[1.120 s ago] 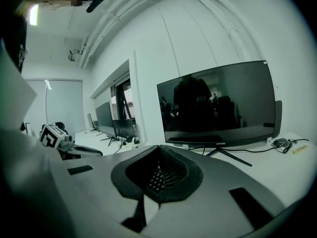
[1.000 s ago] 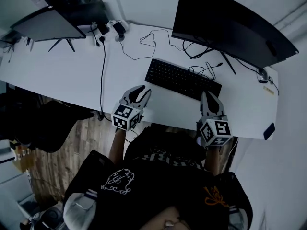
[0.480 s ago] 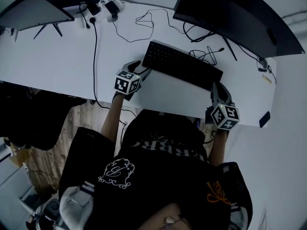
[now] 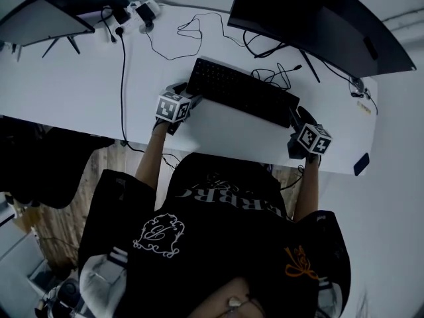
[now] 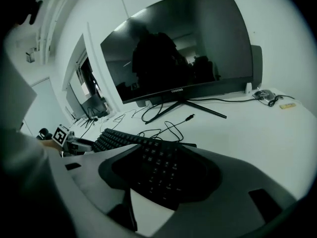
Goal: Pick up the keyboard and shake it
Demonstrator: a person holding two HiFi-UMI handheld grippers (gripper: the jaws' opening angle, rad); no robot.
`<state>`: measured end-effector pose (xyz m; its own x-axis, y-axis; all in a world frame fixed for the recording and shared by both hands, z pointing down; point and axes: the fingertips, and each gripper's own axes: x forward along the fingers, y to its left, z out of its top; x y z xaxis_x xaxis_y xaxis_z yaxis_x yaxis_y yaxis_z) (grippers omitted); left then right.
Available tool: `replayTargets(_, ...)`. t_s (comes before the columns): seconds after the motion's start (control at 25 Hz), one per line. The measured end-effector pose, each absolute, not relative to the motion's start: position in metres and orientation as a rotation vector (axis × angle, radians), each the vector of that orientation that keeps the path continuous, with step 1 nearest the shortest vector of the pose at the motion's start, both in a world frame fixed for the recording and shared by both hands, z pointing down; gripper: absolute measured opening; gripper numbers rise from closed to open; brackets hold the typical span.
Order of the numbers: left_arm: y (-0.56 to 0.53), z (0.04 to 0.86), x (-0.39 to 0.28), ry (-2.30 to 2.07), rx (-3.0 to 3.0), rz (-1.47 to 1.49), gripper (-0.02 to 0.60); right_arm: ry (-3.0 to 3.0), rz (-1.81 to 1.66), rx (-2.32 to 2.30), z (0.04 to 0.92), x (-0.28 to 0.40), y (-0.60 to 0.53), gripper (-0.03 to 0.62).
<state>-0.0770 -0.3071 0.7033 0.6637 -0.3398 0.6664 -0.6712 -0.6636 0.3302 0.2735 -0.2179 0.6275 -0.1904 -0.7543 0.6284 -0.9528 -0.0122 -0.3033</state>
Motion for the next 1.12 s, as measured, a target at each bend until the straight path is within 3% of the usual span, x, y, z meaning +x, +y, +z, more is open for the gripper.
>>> replayTargets(0.4, -0.306, 0.713, -0.071, -0.8, 2.284, 0.869, 0.308, -1.938, 1.338, 1.86, 0.672, 0.325, -0.243, 0.293)
replayTargets(0.72, -0.308, 0.713, -0.071, -0.807, 2.264, 0.896, 0.308, -2.014, 1.347, 1.532, 0.693, 0.31, -0.252, 0.293)
replayTargets(1.12, -0.309, 0.712, -0.071, -0.771, 2.225, 0.965, 0.306, -1.994, 1.539, 1.505, 0.698, 0.31, -0.261, 0.265)
